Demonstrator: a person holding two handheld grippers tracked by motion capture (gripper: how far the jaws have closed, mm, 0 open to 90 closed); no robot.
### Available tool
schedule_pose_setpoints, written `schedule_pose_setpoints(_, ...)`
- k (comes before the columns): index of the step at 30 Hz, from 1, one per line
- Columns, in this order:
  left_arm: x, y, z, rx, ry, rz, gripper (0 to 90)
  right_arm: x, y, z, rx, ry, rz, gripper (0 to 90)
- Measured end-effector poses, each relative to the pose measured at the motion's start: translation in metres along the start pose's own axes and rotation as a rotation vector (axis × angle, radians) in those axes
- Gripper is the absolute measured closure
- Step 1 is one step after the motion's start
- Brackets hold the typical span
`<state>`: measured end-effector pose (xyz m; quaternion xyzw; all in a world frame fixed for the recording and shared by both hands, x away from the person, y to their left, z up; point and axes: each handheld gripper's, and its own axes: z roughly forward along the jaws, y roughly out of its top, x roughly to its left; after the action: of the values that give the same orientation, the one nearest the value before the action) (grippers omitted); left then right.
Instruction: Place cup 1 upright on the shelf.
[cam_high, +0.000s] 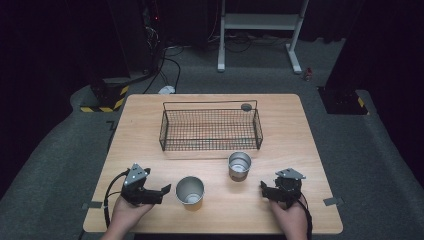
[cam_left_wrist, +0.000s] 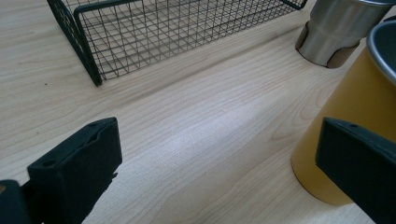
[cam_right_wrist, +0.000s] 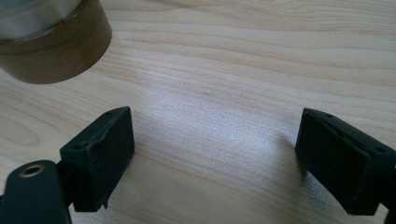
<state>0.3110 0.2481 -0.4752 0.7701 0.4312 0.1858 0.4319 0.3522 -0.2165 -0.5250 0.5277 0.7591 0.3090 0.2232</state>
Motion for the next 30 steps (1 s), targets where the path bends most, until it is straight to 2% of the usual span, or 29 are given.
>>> schedule_pose_setpoints(5,0.000,0.006,-0.001,-0.013,-0.001,-0.002,1.0,0.000,0.000,0.001,-0.003,0.001,-0.004,11.7)
schedule_pose_setpoints(9,-0.001,0.012,-0.003,0.006,0.007,0.007,1.0,0.000,0.000,0.001,-0.003,0.001,-0.004,11.7)
schedule_pose_setpoints(16,-0.004,0.027,-0.009,-0.023,0.009,0.013,1.0,0.000,0.000,0.001,-0.003,0.001,-0.004,11.7)
schedule_pose_setpoints(18,-0.007,0.033,-0.007,-0.042,-0.009,0.004,1.0,0.000,0.000,0.001,-0.003,0.001,-0.004,11.7)
schedule_pose_setpoints(22,-0.010,0.037,-0.004,-0.050,-0.017,0.012,1.1,0.000,0.000,0.001,-0.003,0.001,-0.004,11.7)
schedule_pose_setpoints(23,-0.011,0.040,-0.002,-0.072,-0.030,0.006,1.1,0.000,0.000,0.001,-0.002,0.001,-0.004,11.7)
schedule_pose_setpoints(25,-0.012,0.041,-0.001,-0.080,-0.038,-0.002,1.1,0.000,0.000,0.001,-0.003,0.001,-0.004,11.7)
schedule_pose_setpoints(28,-0.018,0.042,0.001,-0.075,-0.052,0.025,1.1,0.000,0.000,0.001,-0.003,0.001,-0.004,11.7)
schedule_pose_setpoints(30,-0.019,0.042,0.001,-0.079,-0.060,0.024,1.1,0.000,0.000,0.001,-0.002,0.001,-0.005,11.7)
